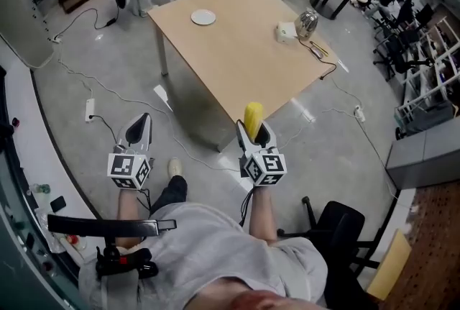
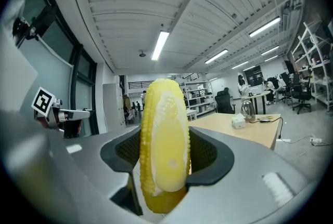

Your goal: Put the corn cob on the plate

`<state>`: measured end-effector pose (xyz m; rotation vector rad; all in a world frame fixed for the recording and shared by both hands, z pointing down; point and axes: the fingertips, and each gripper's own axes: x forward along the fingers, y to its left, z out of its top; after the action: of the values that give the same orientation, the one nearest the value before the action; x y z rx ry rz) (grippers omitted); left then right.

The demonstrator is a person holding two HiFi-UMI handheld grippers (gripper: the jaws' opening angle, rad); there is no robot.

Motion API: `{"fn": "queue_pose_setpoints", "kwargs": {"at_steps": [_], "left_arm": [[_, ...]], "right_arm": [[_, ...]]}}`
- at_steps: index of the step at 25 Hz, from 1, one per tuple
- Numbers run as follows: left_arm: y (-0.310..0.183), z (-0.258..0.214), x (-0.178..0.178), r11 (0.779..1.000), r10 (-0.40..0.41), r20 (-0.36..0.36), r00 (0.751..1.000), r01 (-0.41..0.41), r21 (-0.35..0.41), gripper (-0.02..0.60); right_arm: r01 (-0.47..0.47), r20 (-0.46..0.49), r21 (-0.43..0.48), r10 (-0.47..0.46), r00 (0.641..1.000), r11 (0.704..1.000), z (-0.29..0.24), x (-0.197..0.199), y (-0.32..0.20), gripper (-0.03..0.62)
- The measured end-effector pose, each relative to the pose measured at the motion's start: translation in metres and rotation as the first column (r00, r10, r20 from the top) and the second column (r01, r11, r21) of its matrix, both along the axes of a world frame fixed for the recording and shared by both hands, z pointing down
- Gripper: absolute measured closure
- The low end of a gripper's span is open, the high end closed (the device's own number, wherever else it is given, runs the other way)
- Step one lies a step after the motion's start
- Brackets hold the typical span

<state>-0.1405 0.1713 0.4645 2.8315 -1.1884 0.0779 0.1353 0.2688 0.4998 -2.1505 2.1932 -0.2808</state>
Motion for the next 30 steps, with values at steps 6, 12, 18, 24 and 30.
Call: {"fn": "queue_pose_setpoints", "kwargs": {"at_steps": [6, 12, 18, 24, 30], "left_arm": [[-0.065, -0.01, -0.009, 1.0, 0.006, 0.002, 1.0, -0.006, 0.005, 0.563], [-0.12, -0.014, -0.023, 1.0, -0.015, -0.01, 1.0, 0.015, 0.0, 0.563], [-0.185, -0.005, -0.035, 1.0, -0.009, -0.013, 1.0, 0.009, -0.008, 0.563], [-0.228, -0.003, -0.037, 1.0, 0.015, -0.011, 1.0, -0.016, -0.008, 0.563], [-0.261, -0.002, -0.035, 1.0, 0.017, -0.031, 0.999, -0.018, -0.012, 0.563]], "right_arm": [[-0.001, -0.001, -0.003, 0.001, 1.0, 1.0, -0.013, -0.01, -0.063, 0.338], [0.006, -0.001, -0.004, -0.006, 1.0, 1.0, -0.02, -0.016, -0.116, 0.338], [-0.002, 0.002, -0.007, 0.002, 1.0, 1.0, -0.016, -0.028, -0.18, 0.338], [-0.017, 0.015, -0.005, 0.017, 1.0, 1.0, -0.015, -0.034, -0.218, 0.338], [-0.013, 0.001, -0.016, 0.014, 1.0, 1.0, -0.014, -0.034, -0.253, 0.338]]}}
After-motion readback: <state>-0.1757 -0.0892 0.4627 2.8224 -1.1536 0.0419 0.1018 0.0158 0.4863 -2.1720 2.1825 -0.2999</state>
